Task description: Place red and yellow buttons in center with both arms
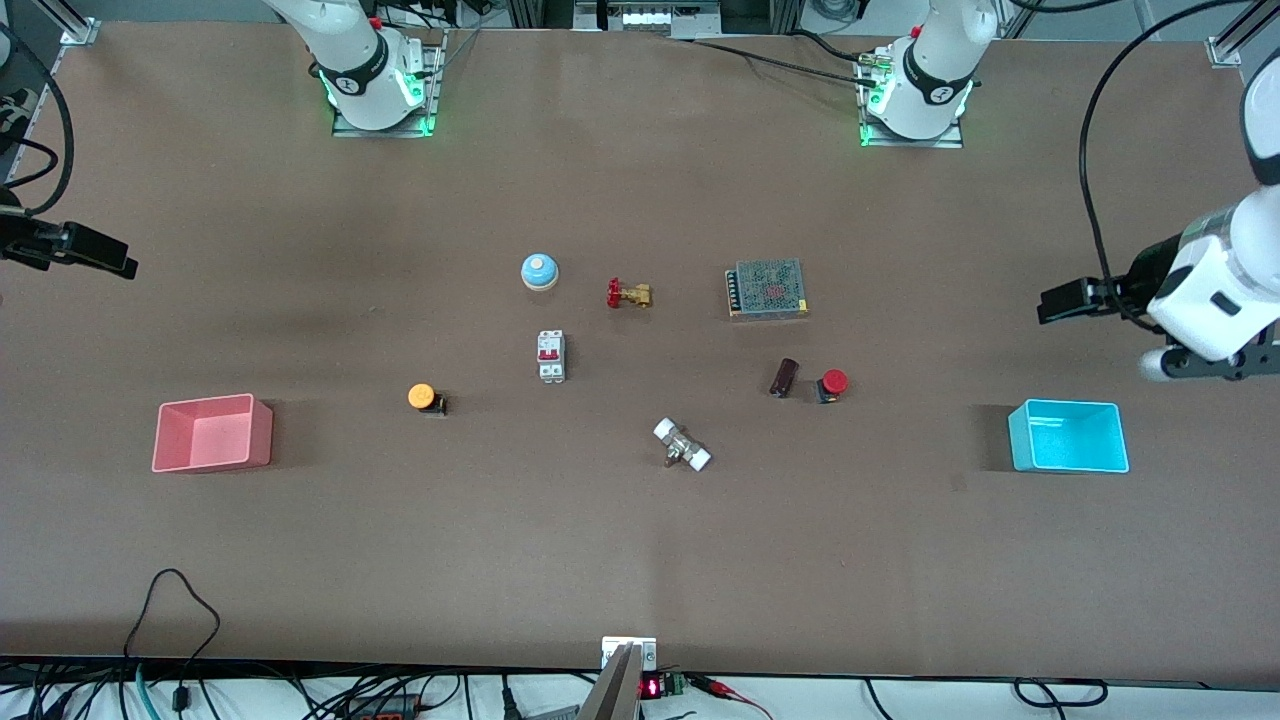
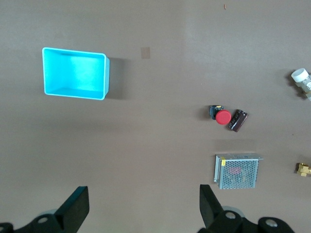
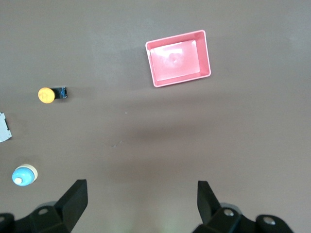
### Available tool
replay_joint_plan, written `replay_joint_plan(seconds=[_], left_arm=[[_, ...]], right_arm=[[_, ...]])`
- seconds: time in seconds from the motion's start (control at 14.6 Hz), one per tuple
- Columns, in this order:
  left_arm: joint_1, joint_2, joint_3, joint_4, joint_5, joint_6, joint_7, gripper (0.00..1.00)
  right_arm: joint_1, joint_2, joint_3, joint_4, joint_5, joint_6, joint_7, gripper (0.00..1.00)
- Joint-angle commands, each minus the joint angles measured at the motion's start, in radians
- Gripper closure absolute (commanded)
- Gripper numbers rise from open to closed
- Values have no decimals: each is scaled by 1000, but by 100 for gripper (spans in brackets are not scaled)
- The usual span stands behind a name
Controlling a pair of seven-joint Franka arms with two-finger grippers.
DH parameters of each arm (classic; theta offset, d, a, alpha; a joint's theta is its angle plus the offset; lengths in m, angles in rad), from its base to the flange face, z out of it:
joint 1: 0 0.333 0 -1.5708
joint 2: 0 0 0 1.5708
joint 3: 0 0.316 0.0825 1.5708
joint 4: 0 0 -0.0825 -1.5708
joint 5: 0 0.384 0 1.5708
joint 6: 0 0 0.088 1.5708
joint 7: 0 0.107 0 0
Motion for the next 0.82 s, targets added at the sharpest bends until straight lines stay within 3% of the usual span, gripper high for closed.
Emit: replay_joint_plan(seconds=[0.0, 0.27, 0.75], left_arm=[[14, -114, -1, -120, -11, 14, 14, 0], [39, -267, -2, -284, -11, 93, 14, 0], [39, -327, -4, -283, -11, 55, 14, 0]], right_arm=[[-10, -65, 17, -69, -17, 13, -17, 0], [-14, -70, 15, -66, -15, -12, -15, 0], [-14, -72, 12, -60, 0, -30, -8, 0]])
